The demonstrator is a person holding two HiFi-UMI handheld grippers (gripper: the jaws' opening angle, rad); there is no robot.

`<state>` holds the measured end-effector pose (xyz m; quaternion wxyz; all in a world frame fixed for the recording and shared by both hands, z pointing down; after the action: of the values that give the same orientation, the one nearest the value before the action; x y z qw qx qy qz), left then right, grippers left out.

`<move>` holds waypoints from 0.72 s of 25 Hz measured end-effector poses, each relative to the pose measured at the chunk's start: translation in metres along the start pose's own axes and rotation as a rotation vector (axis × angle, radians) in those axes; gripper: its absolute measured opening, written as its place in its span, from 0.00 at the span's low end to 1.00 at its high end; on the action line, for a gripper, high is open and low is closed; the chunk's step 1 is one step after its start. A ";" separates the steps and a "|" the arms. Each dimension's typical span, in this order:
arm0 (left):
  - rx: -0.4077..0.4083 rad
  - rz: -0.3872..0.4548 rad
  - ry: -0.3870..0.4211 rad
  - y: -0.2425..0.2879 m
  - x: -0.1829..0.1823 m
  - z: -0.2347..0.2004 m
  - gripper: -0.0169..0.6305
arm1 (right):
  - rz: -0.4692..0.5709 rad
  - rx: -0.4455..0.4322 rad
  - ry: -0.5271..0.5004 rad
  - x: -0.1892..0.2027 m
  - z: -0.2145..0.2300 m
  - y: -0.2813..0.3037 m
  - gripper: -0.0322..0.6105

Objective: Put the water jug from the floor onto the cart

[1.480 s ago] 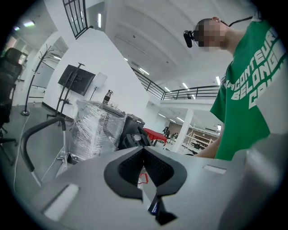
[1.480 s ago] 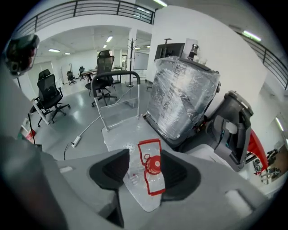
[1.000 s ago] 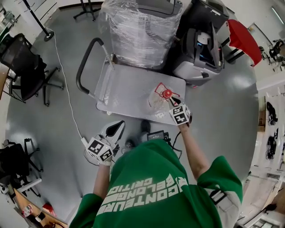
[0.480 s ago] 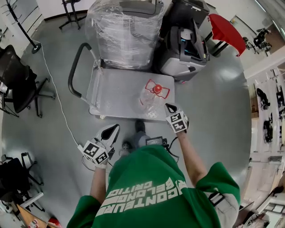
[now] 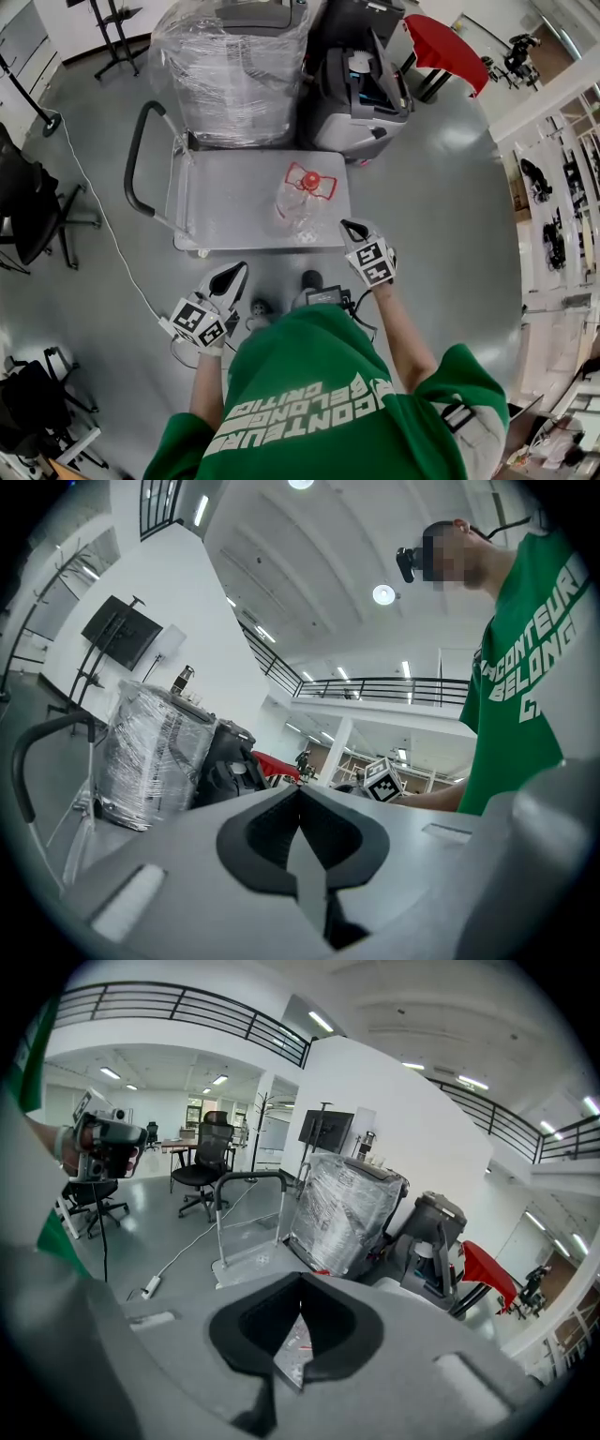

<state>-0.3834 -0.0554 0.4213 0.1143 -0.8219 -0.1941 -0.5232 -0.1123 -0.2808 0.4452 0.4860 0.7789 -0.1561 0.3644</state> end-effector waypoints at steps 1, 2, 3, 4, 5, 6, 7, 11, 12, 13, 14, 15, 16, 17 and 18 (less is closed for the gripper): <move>0.004 0.003 0.003 0.002 0.000 -0.001 0.04 | 0.005 -0.003 -0.007 -0.002 0.000 -0.001 0.04; 0.008 0.006 0.007 0.004 0.000 -0.001 0.04 | 0.009 -0.007 -0.014 -0.003 0.001 -0.002 0.04; 0.011 0.009 0.009 0.005 -0.001 -0.001 0.04 | 0.013 -0.014 -0.020 -0.004 0.001 -0.003 0.04; 0.012 0.010 0.012 0.007 -0.002 -0.001 0.04 | 0.016 -0.023 -0.027 -0.005 0.001 -0.004 0.04; 0.011 0.010 0.014 0.009 -0.002 -0.001 0.04 | 0.021 -0.033 -0.034 -0.006 0.001 -0.004 0.04; 0.010 0.010 0.015 0.012 -0.003 0.000 0.04 | 0.026 -0.045 -0.040 -0.006 0.001 -0.005 0.04; 0.007 0.009 0.014 0.015 -0.004 0.002 0.04 | 0.031 -0.055 -0.044 -0.005 0.001 -0.006 0.04; 0.008 0.013 0.000 0.034 -0.001 0.013 0.04 | 0.043 -0.084 -0.051 0.005 0.006 -0.016 0.04; 0.010 0.014 -0.001 0.039 0.001 0.015 0.04 | 0.045 -0.089 -0.050 0.007 0.008 -0.018 0.04; 0.012 0.014 -0.001 0.044 0.004 0.017 0.04 | 0.048 -0.094 -0.049 0.010 0.010 -0.020 0.04; 0.014 0.012 0.000 0.050 0.005 0.020 0.04 | 0.051 -0.097 -0.047 0.014 0.013 -0.023 0.04; 0.017 0.010 0.001 0.055 0.007 0.023 0.04 | 0.055 -0.098 -0.043 0.017 0.016 -0.026 0.04; 0.020 0.006 0.001 0.061 0.008 0.027 0.04 | 0.060 -0.097 -0.038 0.021 0.020 -0.031 0.04; 0.025 0.002 0.001 0.067 0.008 0.031 0.04 | 0.064 -0.095 -0.030 0.026 0.024 -0.036 0.04; 0.030 -0.004 0.001 0.073 0.009 0.037 0.04 | 0.068 -0.091 -0.021 0.031 0.029 -0.041 0.04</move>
<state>-0.3175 -0.1052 0.4147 0.1255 -0.8194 -0.2036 -0.5209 -0.0549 -0.2827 0.4333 0.5066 0.7540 -0.2040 0.3650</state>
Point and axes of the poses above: the fingertips, and each gripper's own axes: y forward along the fingers, z to its right, x out of its underside, the point moved 9 cm from there along -y, backward along the fingers
